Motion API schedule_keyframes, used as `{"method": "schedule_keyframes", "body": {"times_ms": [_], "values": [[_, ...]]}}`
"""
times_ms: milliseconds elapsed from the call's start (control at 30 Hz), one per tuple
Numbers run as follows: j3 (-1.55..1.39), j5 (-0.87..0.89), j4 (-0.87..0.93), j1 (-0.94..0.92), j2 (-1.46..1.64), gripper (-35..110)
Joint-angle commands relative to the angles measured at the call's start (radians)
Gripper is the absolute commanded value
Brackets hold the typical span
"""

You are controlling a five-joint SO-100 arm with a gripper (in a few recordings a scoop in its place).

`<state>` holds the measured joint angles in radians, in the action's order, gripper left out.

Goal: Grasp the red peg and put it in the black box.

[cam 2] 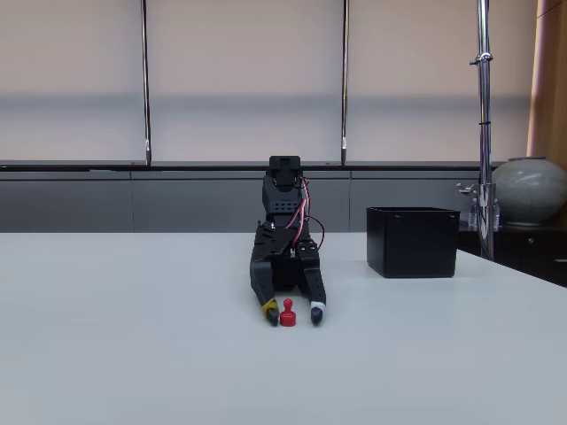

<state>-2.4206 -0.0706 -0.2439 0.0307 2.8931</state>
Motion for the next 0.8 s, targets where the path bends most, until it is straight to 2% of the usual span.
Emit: {"method": "schedule_keyframes", "body": {"times_ms": [0, 267, 667, 767], "values": [[-0.051, -0.008, -0.006, -0.018, 0.020, 15], [-0.017, -0.005, -0.075, -0.015, 0.021, 15], [-0.017, 0.014, -0.048, -0.017, 0.021, 0], [-0.018, 0.014, -0.032, -0.018, 0.021, 0]]}}
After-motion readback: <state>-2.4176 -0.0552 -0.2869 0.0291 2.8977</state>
